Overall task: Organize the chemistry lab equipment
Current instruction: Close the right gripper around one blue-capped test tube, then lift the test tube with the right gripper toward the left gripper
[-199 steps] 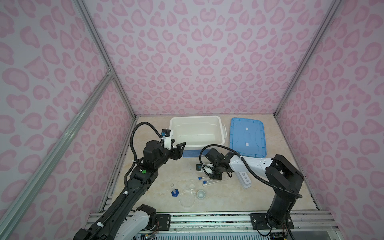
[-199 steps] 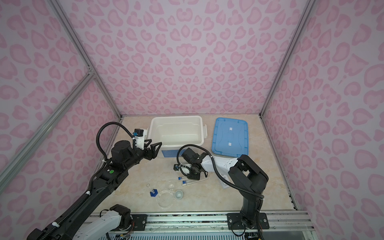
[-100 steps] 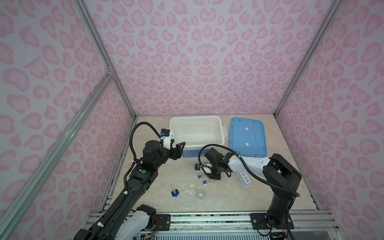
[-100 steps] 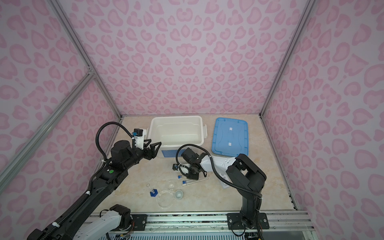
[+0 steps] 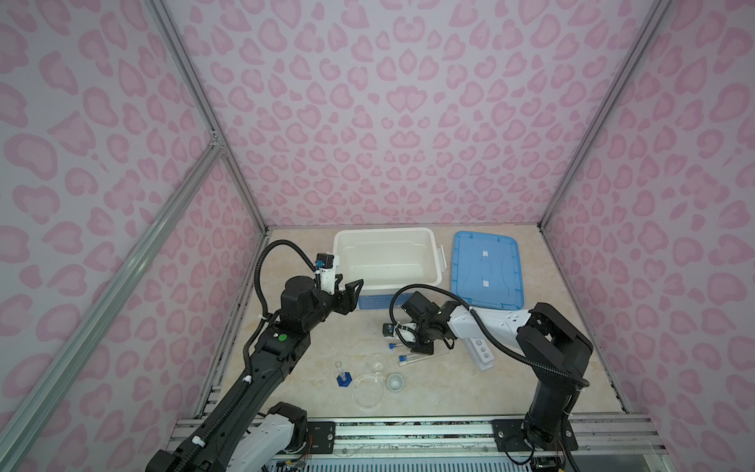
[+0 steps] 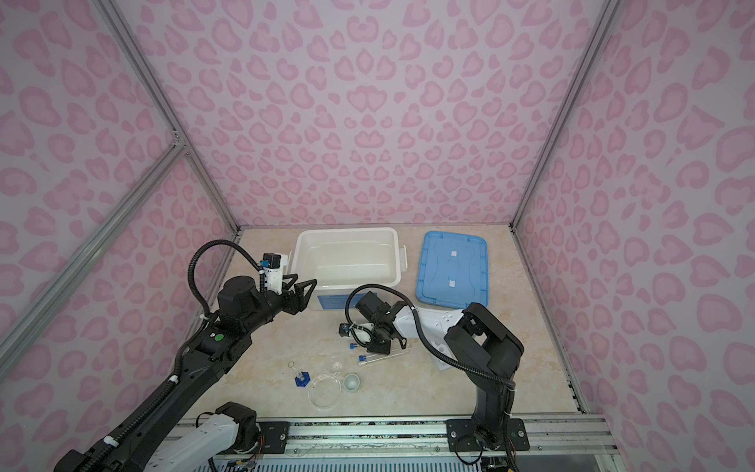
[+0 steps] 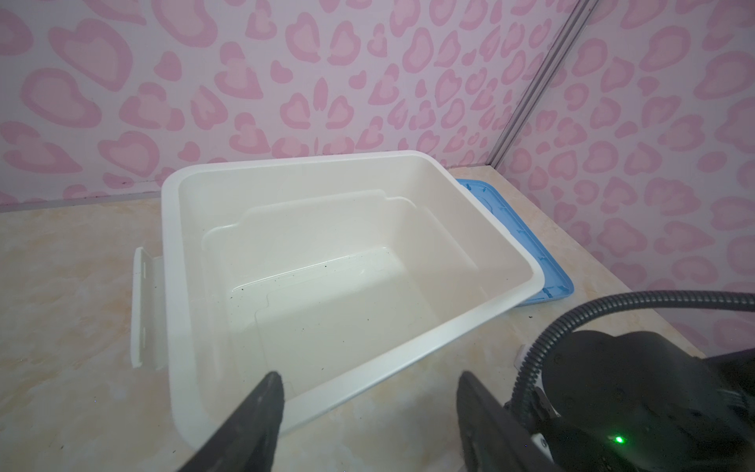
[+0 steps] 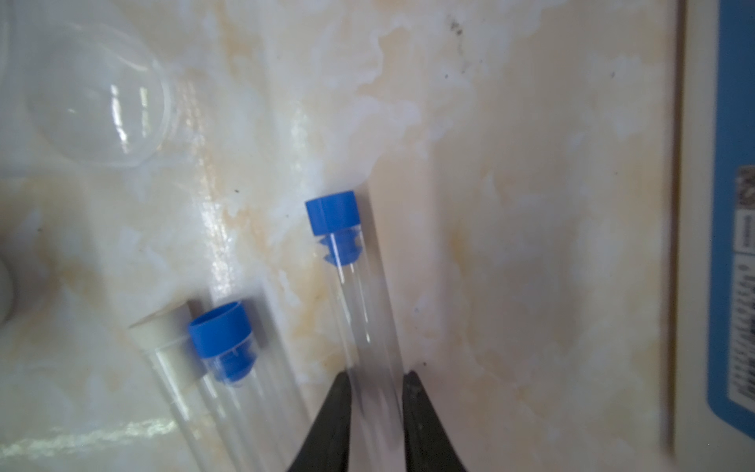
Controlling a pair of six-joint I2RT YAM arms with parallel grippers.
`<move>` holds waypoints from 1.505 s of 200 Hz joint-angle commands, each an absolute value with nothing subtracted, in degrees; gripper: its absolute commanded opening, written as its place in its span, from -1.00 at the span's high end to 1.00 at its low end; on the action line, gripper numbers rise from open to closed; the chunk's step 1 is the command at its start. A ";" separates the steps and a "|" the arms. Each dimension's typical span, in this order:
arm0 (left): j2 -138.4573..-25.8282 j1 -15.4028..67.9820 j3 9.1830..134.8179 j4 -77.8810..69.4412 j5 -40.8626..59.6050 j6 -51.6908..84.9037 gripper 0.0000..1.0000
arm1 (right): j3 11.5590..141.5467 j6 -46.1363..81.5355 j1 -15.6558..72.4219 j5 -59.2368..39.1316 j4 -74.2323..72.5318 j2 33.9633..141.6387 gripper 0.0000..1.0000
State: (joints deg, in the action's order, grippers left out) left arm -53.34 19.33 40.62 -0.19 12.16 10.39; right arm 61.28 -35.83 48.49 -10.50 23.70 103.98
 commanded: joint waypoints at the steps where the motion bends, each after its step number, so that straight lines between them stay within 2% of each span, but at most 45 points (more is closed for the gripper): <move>1: -53.32 19.16 40.40 -2.26 13.00 10.33 -0.37 | 60.57 -36.17 48.48 -10.02 24.12 103.22 0.57; 92: -54.03 18.98 42.35 -2.39 16.81 10.53 -0.35 | 55.96 -31.18 46.69 -11.37 14.61 93.34 0.63; 152: -56.54 19.16 45.82 -0.96 32.12 8.25 -0.29 | 47.37 -22.68 44.73 -9.66 -1.25 81.33 0.63; 197: -60.84 20.86 50.40 1.82 41.74 6.60 -0.24 | 39.59 -16.00 44.09 -7.29 -18.53 74.40 0.67; 230: -63.87 22.90 52.96 2.54 42.00 5.89 -0.10 | 36.96 -12.70 43.98 -6.91 -26.51 73.00 0.67; 301: -69.49 27.95 57.18 4.31 36.93 4.10 -0.02 | 36.23 -10.90 44.53 -9.45 -32.51 72.16 0.68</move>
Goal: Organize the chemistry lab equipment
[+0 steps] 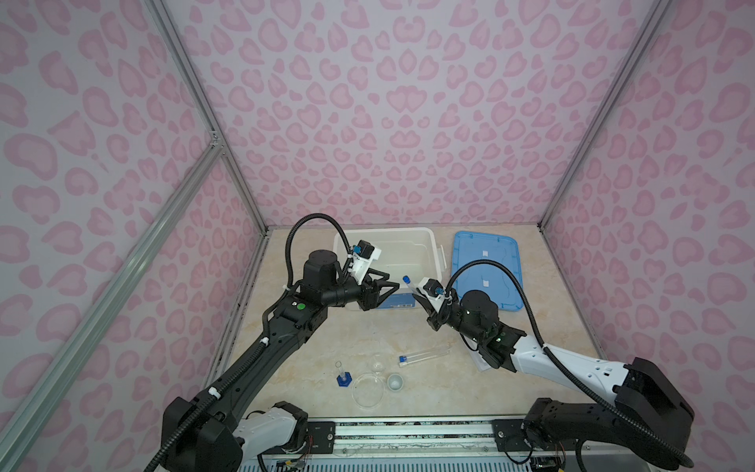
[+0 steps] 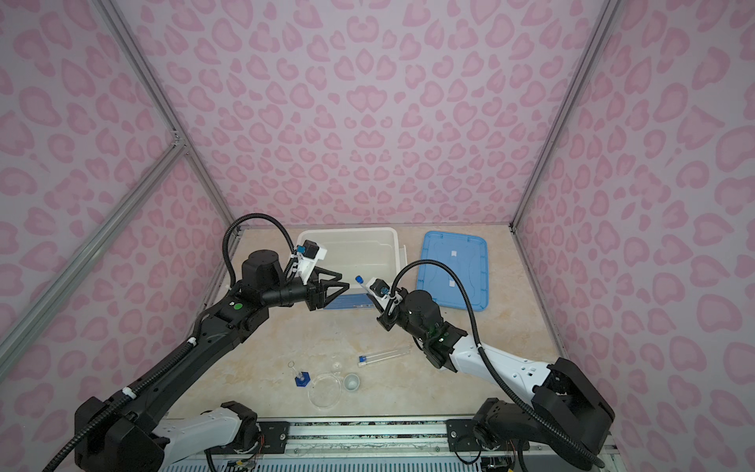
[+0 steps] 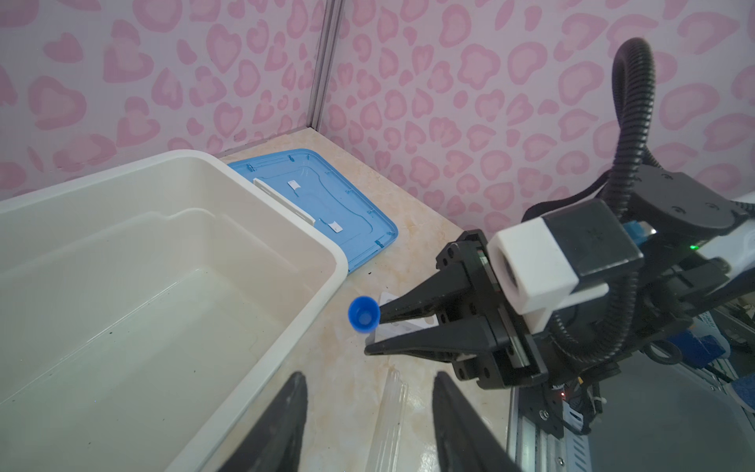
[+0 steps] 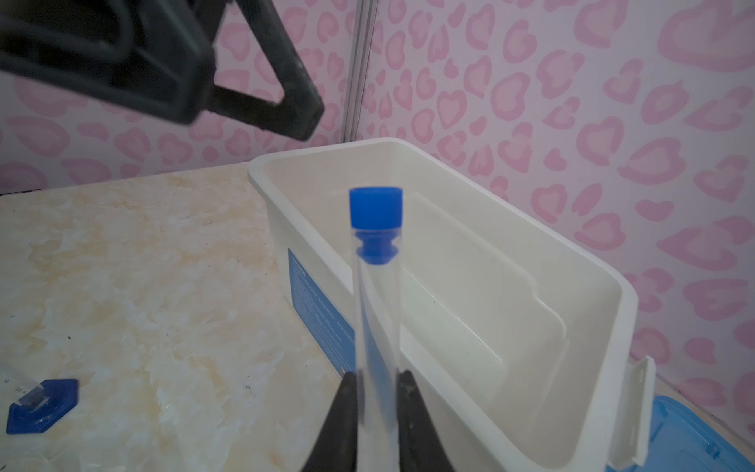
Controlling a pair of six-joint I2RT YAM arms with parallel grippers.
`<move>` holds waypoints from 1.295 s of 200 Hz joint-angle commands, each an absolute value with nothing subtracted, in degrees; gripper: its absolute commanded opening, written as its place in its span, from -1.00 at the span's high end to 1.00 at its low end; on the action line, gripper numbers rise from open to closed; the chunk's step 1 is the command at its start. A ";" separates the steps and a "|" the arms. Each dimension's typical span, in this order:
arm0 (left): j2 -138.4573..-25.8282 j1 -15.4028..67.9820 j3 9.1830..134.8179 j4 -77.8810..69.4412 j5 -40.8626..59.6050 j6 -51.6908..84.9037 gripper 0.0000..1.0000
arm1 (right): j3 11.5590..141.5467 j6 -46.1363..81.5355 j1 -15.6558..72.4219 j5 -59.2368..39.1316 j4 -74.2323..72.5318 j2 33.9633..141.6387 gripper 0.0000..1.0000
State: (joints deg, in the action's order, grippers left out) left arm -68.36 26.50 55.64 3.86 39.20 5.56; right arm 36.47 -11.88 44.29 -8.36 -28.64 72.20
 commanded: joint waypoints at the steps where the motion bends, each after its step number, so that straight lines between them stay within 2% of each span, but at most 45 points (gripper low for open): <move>1: -69.51 28.04 57.24 4.31 36.79 4.12 -0.02 | 36.26 -10.90 44.55 -9.47 -32.52 72.16 0.68; 81: -73.14 31.35 59.92 2.92 33.66 4.32 0.09 | 34.64 -10.20 44.91 -9.58 -34.56 71.89 0.69; 138: -73.69 31.90 60.63 2.64 32.70 3.96 0.25 | 34.11 -9.95 44.91 -9.36 -35.37 72.24 0.70; 141: -73.70 31.90 60.64 2.64 32.70 3.88 0.33 | 34.06 -9.93 44.91 -9.32 -35.52 72.32 0.70; 149: -73.74 31.90 60.64 2.64 32.70 3.78 0.38 | 33.97 -9.76 44.91 -9.19 -35.80 72.42 0.71; 213: -73.88 31.99 60.82 2.42 33.35 3.78 0.55 | 33.93 -9.40 44.87 -8.97 -36.73 73.03 0.70; 237: -74.08 31.99 60.91 2.88 33.23 3.56 0.56 | 33.96 -9.49 44.89 -8.88 -36.91 73.04 0.71; 259: -74.34 31.99 60.91 3.33 32.71 3.43 0.49 | 33.95 -9.58 44.89 -8.87 -36.93 72.87 0.71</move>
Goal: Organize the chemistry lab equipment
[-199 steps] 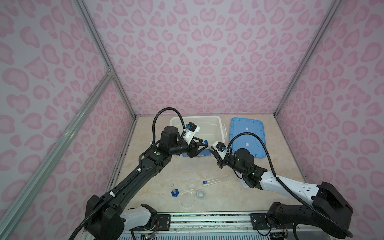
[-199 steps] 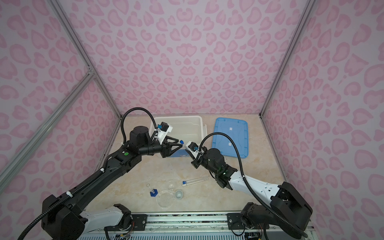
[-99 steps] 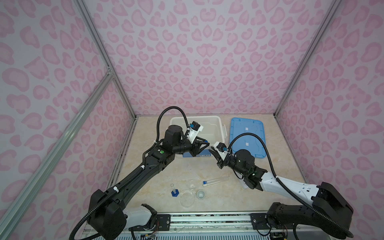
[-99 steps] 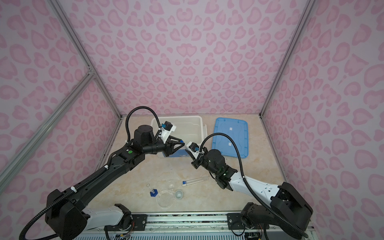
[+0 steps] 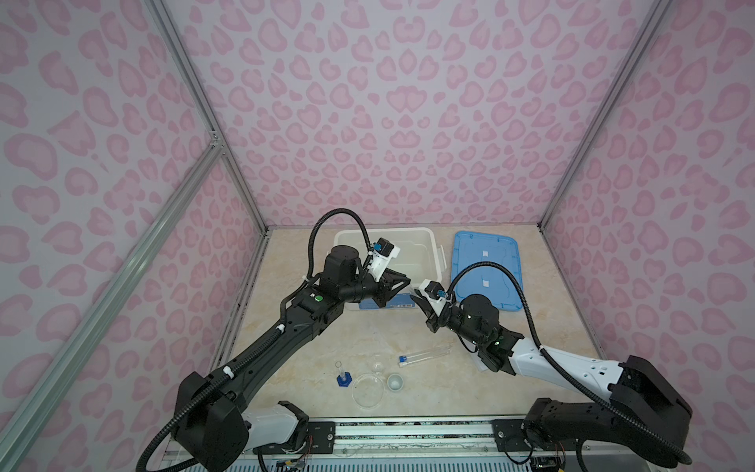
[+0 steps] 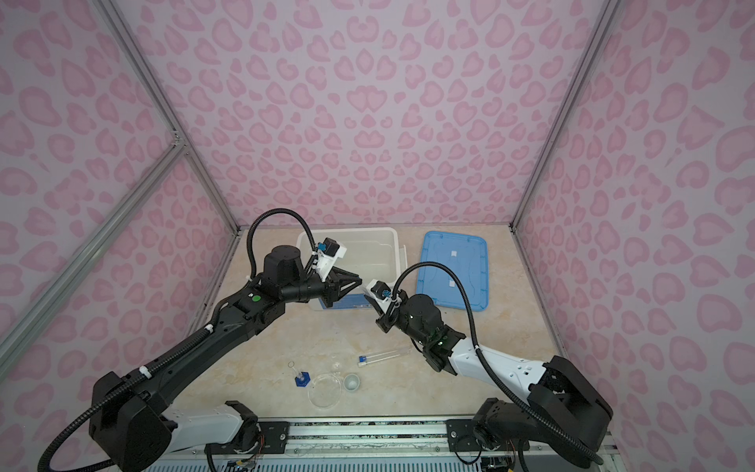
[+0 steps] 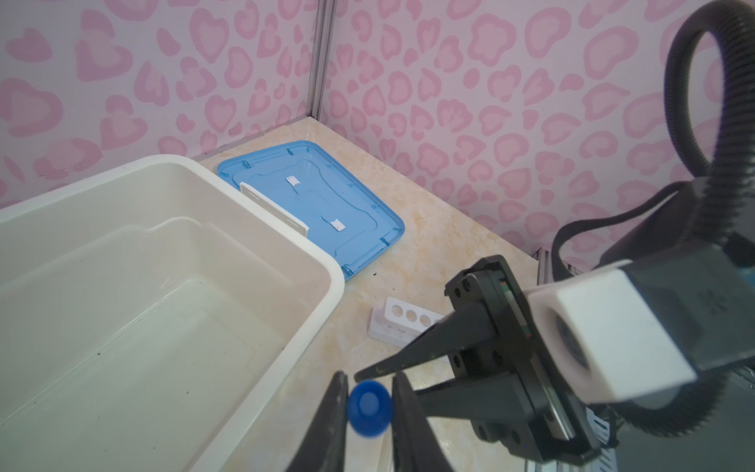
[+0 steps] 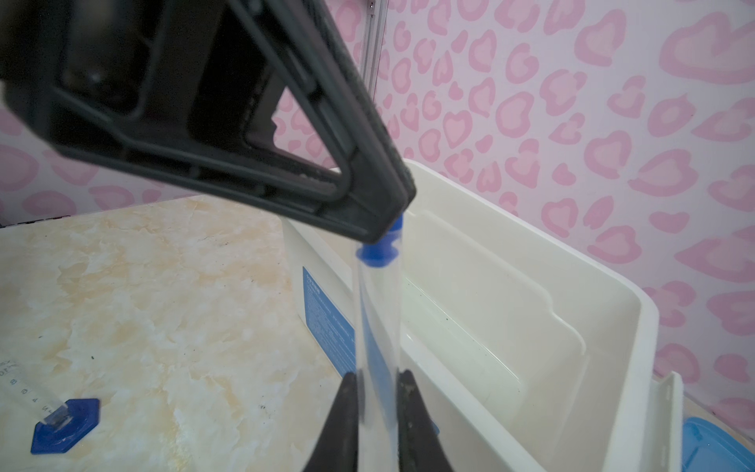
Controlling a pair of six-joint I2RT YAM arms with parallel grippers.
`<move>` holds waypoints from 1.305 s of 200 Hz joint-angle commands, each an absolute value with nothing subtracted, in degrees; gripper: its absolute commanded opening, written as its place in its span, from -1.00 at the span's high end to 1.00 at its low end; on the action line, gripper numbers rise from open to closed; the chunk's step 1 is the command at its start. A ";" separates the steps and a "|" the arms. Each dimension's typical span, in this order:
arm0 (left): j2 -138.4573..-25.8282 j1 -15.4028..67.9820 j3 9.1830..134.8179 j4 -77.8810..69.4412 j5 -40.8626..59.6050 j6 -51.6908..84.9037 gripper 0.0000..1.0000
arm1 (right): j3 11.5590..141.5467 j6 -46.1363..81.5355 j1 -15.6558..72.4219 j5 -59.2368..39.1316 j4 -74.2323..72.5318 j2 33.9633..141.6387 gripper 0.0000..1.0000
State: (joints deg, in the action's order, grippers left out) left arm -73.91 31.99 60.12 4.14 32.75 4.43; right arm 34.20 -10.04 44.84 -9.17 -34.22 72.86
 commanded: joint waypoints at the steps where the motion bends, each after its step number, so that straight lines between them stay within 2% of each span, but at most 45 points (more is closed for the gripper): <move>1: -74.35 31.99 60.91 3.34 32.70 3.43 0.48 | 33.94 -9.58 44.90 -8.87 -36.92 72.82 0.71; 22: -74.61 31.99 60.98 3.45 32.95 3.43 0.47 | 33.93 -9.58 44.86 -9.05 -36.98 73.11 0.71; 125: -74.77 31.99 61.43 3.30 33.13 3.52 0.67 | 33.77 -9.47 44.92 -8.97 -37.82 74.17 0.71; 202: -75.49 31.99 61.68 3.43 33.00 3.58 0.80 | 33.57 -9.32 44.83 -7.56 -37.54 73.96 0.55; 261: -76.00 31.99 62.38 4.52 31.26 2.23 0.82 | 32.76 -10.17 44.16 -6.41 -35.14 70.95 0.45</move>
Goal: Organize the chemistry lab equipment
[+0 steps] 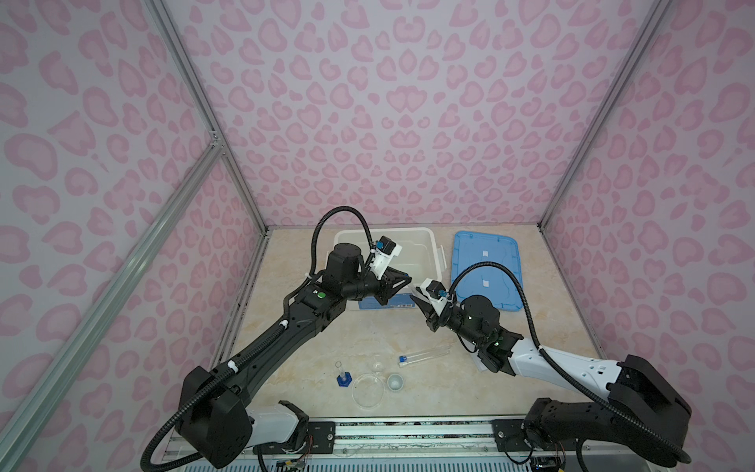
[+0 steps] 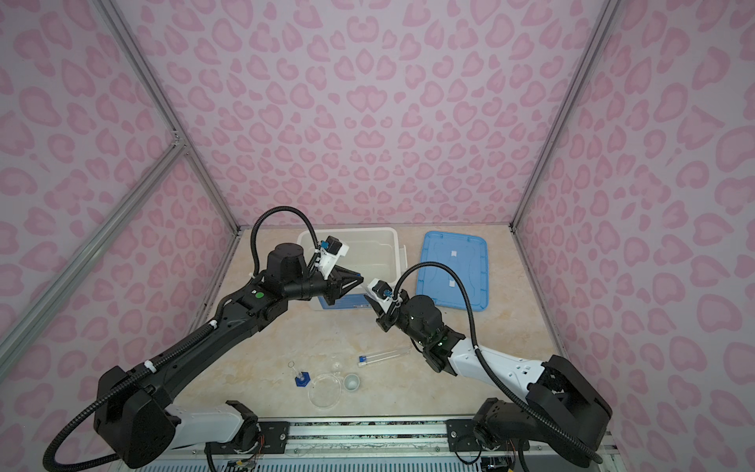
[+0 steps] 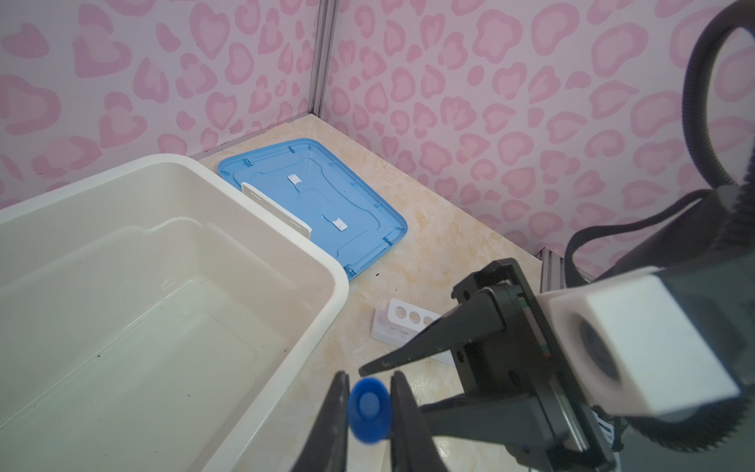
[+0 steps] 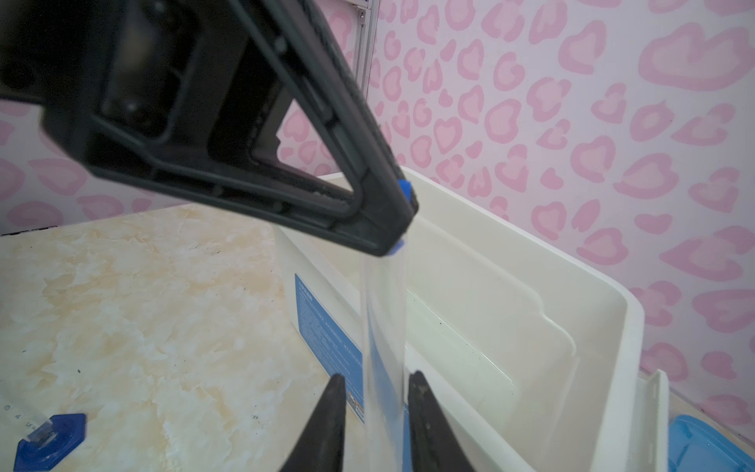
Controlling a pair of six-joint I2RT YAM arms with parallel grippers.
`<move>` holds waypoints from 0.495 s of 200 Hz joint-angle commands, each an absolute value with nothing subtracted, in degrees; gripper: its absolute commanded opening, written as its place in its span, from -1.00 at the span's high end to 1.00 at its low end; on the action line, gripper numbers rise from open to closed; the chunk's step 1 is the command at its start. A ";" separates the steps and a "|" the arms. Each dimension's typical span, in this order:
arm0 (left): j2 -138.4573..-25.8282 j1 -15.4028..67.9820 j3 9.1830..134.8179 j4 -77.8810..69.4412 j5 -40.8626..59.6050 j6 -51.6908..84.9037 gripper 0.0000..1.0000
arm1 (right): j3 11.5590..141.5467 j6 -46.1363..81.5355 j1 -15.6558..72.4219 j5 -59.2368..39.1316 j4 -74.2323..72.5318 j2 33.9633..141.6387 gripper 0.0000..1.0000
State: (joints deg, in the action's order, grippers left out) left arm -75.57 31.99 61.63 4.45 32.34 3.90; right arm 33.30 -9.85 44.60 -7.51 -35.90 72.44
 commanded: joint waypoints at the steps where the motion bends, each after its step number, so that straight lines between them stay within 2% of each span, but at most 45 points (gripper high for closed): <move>1: -75.97 31.99 62.39 4.54 31.23 2.21 0.82 | 32.73 -10.18 44.10 -6.41 -35.06 70.85 0.45; 45: -76.21 31.99 63.47 5.14 30.32 1.17 0.83 | 32.21 -10.72 42.25 -8.48 -27.60 65.73 0.30; 99: -77.51 32.75 66.51 5.49 32.35 1.62 0.83 | 27.88 -5.05 32.81 -8.00 -26.16 55.35 0.30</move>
